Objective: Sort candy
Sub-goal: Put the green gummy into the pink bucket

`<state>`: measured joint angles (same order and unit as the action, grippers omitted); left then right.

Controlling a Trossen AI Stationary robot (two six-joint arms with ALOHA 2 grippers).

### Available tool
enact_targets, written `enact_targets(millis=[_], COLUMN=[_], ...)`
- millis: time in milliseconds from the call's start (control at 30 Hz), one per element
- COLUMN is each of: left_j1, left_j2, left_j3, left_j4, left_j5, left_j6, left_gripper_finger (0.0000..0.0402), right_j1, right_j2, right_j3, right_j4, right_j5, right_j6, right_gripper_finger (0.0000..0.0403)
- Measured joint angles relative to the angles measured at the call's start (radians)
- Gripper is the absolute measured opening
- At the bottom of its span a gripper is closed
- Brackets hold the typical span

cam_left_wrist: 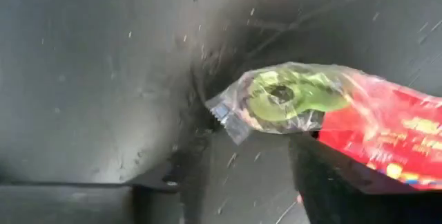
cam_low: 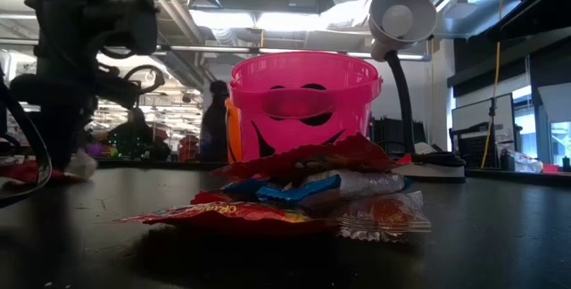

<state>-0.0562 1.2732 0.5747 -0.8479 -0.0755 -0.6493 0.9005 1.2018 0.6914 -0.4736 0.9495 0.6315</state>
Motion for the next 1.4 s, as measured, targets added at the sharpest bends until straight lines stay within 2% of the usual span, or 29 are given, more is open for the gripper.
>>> enact_targets(millis=[300,500,667,833,967,1167,1267,1400], left_j1=[0.0,0.0,0.0,0.0,0.016,0.041,0.054,0.069], left_j2=[0.0,0.0,0.0,0.0,0.022,0.128,0.181,0.236], left_j3=[0.0,0.004,0.099,0.203,0.203,0.18,0.18,0.18], left_j4=[0.049,0.044,0.013,-0.005,-0.032,-0.045,-0.039,-0.038], left_j5=[-0.015,0.017,0.065,-0.001,-0.005,0.006,0.002,-0.019], left_j6=[0.006,0.02,0.07,0.216,0.276,0.33,0.345,0.348], left_gripper_finger=[0.0012,0.001,0.0027,0.0069,0.012,0.0193,0.0209,0.0205], right_j1=[0.0,0.0,0.0,0.0,0.0,0.0,0.0,0.0], right_j2=[0.0,0.0,0.0,0.0,0.0,0.0,0.0,0.0], right_j3=[0.0,0.0,0.0,0.0,0.0,0.0,0.0,0.0], right_j4=[0.0,0.0,0.002,0.01,0.014,0.018,0.018,0.018], right_j5=[0.0,0.0,0.0,-0.009,-0.016,-0.018,-0.019,-0.019], right_j6=[0.0,0.0,0.017,0.018,0.019,0.019,0.019,0.019], right_gripper_finger=[0.0131,0.0131,0.0131,0.0131,0.0131,0.0131,0.0131,0.0131])
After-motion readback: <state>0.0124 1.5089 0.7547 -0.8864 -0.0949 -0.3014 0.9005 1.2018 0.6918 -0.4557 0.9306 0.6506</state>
